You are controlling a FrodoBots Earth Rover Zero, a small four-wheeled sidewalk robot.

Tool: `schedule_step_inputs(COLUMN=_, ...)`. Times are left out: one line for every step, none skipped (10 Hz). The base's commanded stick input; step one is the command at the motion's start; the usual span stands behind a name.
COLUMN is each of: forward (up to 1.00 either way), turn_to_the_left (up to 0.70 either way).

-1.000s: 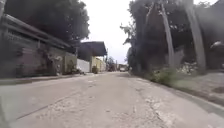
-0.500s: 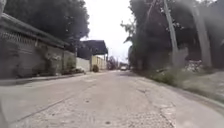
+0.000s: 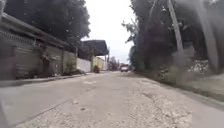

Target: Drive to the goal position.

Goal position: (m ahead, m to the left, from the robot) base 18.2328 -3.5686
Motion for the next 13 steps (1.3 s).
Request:
schedule_step_inputs(forward=0.7, turn_to_the_left=0.0)
schedule_step_inputs(forward=0.7, turn_to_the_left=0.0)
schedule_step_inputs(forward=0.7, turn_to_the_left=0.0)
schedule_step_inputs(forward=0.7, turn_to_the_left=0.0)
schedule_step_inputs(forward=0.7, turn_to_the_left=0.0)
schedule_step_inputs(forward=0.7, turn_to_the_left=-0.08)
schedule_step_inputs(forward=0.7, turn_to_the_left=-0.29)
schedule_step_inputs(forward=0.7, turn_to_the_left=-0.35)
schedule_step_inputs(forward=0.7, turn_to_the_left=-0.35)
schedule_step_inputs(forward=0.7, turn_to_the_left=-0.16)
schedule_step_inputs(forward=0.7, turn_to_the_left=0.0)
schedule_step_inputs(forward=0.7, turn_to_the_left=0.0)
schedule_step_inputs(forward=0.7, turn_to_the_left=0.0)
